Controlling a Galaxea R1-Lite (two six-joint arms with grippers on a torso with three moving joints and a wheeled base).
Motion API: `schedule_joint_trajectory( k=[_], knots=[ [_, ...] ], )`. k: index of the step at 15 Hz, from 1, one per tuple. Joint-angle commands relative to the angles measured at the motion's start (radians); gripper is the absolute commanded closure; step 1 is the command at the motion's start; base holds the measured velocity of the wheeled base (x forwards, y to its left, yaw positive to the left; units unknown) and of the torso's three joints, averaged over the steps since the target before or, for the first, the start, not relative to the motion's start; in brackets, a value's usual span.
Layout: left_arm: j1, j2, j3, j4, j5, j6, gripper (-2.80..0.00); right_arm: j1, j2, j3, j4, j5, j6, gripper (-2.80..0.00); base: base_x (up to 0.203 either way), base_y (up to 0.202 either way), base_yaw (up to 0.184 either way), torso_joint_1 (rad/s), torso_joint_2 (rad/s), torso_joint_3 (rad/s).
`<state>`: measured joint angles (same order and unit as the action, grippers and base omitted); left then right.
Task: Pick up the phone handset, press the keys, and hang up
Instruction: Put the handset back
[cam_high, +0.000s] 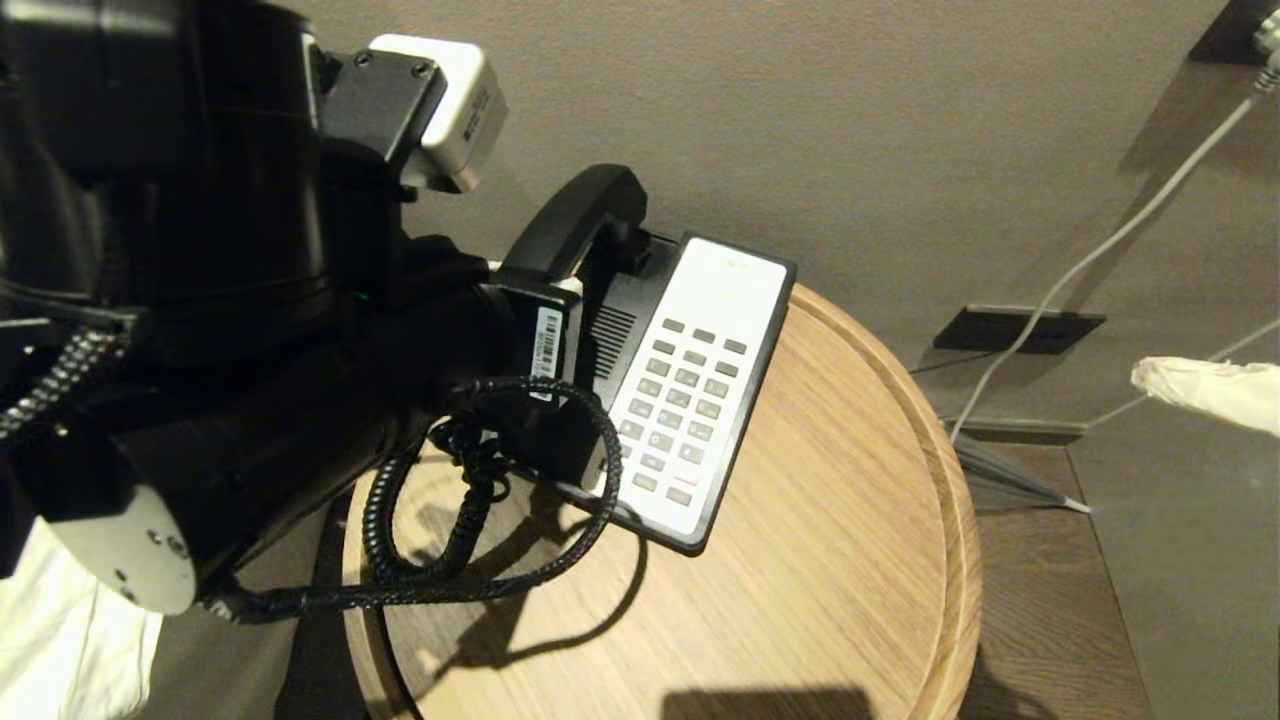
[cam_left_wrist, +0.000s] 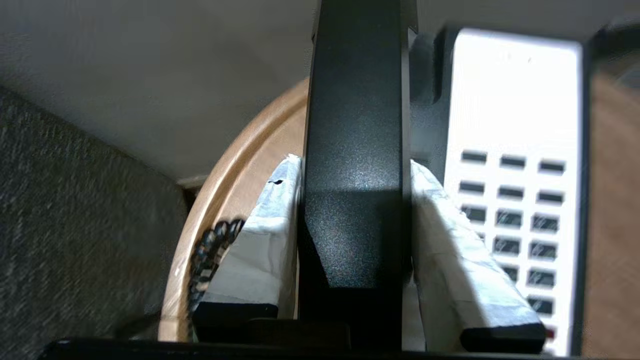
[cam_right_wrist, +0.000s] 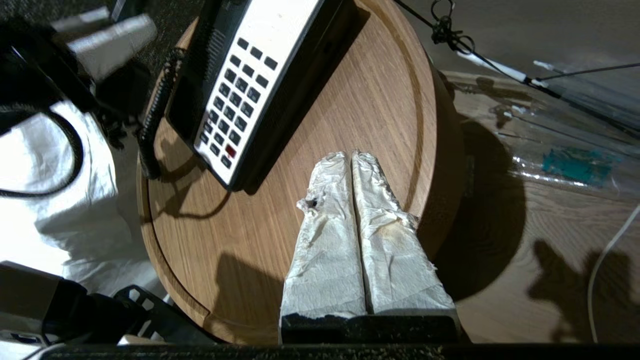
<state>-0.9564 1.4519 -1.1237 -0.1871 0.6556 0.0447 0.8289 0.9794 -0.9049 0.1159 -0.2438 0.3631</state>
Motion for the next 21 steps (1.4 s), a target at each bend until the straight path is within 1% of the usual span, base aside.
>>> schedule_joint_trajectory(
  k=[1, 2, 5, 7, 9, 15, 19, 21],
  knots=[
    [-0.007, 0.004, 0.008, -0.026, 0.012, 0.012, 0.00, 0.001, -0.010, -0.003, 0.011, -0.002, 0.002, 0.00, 0.000, 0.000, 0.000, 0.000, 0.00, 0.000],
    [-0.012, 0.004, 0.023, -0.029, 0.019, 0.033, 0.00, 0.001, -0.010, -0.008, 0.013, -0.003, 0.002, 0.00, 0.000, 0.000, 0.000, 0.000, 0.00, 0.000],
    [-0.030, 0.005, 0.062, -0.074, 0.019, 0.051, 0.00, 0.001, -0.010, -0.009, 0.013, -0.002, 0.002, 0.00, 0.000, 0.000, 0.000, 0.000, 0.00, 0.000],
    [-0.033, 0.002, 0.094, -0.081, 0.019, 0.052, 0.00, 0.001, -0.008, -0.009, 0.013, -0.002, 0.002, 0.00, 0.000, 0.000, 0.000, 0.000, 0.00, 0.000],
    [-0.045, 0.004, 0.101, -0.086, 0.020, 0.057, 0.00, 0.001, -0.005, -0.009, 0.013, -0.002, 0.002, 0.00, 0.000, 0.000, 0.000, 0.000, 0.00, 0.000],
    [-0.047, 0.005, 0.160, -0.087, 0.016, 0.054, 0.00, 0.001, -0.002, -0.019, 0.013, 0.000, 0.002, 0.00, 0.000, 0.000, 0.000, 0.000, 0.00, 0.000],
    [-0.044, 0.024, 0.154, -0.090, 0.012, 0.053, 0.00, 0.002, -0.008, -0.017, 0.013, 0.000, 0.002, 0.00, 0.000, 0.000, 0.000, 0.000, 0.00, 0.000],
    [-0.042, 0.031, 0.153, -0.114, 0.010, 0.056, 0.00, 0.001, -0.011, -0.015, 0.013, 0.000, 0.002, 0.00, 0.000, 0.000, 0.000, 0.000, 0.00, 0.000]
  ],
)
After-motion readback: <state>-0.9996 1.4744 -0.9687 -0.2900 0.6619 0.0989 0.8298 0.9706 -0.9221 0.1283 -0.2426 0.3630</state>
